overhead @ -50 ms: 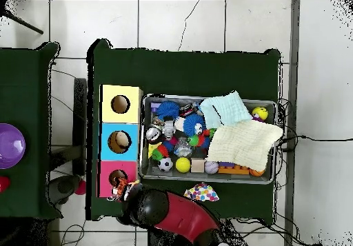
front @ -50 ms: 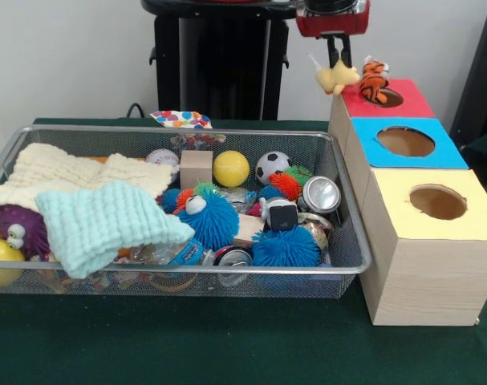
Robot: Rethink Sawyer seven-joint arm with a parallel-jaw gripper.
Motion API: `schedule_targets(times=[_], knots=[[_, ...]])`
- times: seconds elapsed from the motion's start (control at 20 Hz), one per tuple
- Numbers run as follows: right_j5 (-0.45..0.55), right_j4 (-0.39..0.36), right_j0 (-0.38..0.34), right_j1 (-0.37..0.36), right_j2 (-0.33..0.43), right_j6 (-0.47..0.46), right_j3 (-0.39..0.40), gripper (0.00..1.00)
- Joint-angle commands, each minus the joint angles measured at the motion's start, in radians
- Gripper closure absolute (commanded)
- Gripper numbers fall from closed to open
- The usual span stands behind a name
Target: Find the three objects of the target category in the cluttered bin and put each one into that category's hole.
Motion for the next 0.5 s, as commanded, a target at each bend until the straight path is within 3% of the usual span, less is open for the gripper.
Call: schedule_targets(times=[0.05, 0.5], knots=[[0.200, -0.006, 0.050, -0.032, -0.063, 0.251, -0.140, 1.00], [0.196, 0.002, 0.072, -0.015, -0.096, 0.229, -0.158, 1.00]])
